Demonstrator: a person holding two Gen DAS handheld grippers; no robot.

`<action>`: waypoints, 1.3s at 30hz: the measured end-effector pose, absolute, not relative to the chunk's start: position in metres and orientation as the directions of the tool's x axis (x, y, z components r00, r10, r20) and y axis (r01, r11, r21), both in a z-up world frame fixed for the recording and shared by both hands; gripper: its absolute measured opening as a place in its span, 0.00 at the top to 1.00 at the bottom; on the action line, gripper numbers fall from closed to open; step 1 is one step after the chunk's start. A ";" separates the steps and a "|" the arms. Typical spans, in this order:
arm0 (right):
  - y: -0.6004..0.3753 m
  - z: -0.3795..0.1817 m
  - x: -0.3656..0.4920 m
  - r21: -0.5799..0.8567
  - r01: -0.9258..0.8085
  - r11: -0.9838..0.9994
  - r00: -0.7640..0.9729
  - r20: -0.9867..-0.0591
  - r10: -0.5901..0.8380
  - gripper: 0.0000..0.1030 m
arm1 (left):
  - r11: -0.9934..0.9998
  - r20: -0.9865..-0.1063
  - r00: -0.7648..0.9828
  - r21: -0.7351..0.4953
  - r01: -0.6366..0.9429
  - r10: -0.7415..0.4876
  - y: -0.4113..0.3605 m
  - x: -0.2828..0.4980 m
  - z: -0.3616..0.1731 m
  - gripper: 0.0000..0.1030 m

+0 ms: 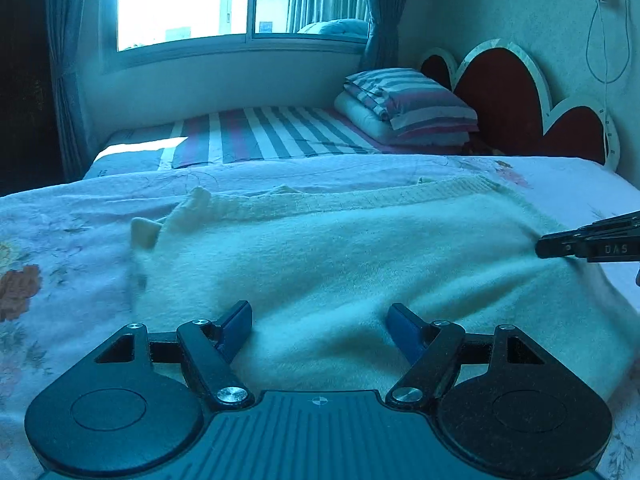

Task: Fold small clothes
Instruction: 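Lay the hem down on the sweater and open both tools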

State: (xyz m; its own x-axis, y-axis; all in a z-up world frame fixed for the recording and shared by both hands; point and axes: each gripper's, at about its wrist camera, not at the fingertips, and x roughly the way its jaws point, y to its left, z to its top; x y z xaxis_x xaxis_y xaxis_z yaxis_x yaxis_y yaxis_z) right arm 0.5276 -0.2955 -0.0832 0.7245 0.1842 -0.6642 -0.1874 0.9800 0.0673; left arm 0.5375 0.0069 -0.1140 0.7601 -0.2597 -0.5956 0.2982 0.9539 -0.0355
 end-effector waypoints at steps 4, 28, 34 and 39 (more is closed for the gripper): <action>-0.280 -0.070 0.498 0.097 -0.254 0.962 0.743 -0.618 0.258 0.81 | 0.945 -0.550 0.777 -0.075 0.318 -0.306 0.000 0.523 -0.098 0.27; -0.261 -0.095 0.406 0.045 -0.243 0.969 0.724 -0.656 0.212 0.83 | 0.976 -0.622 0.757 -0.053 0.213 -0.199 -0.005 0.417 -0.126 0.27; -0.318 -0.095 0.394 0.085 -0.138 0.987 0.734 -0.661 0.159 0.85 | 0.982 -0.636 0.753 -0.045 0.182 -0.169 0.012 0.408 -0.125 0.27; -0.308 -0.080 0.386 0.084 -0.143 0.986 0.780 -0.604 0.165 0.77 | 0.990 -0.639 0.756 -0.081 0.115 -0.140 0.017 0.409 -0.117 0.27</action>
State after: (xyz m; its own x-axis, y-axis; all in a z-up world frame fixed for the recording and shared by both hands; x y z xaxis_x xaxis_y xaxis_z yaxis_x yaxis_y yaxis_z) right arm 0.3860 -0.3084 -0.0802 0.7802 0.1647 -0.6035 -0.1434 0.9861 0.0837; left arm 0.4093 0.0170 -0.1169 0.7564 -0.1404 -0.6388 0.1152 0.9900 -0.0811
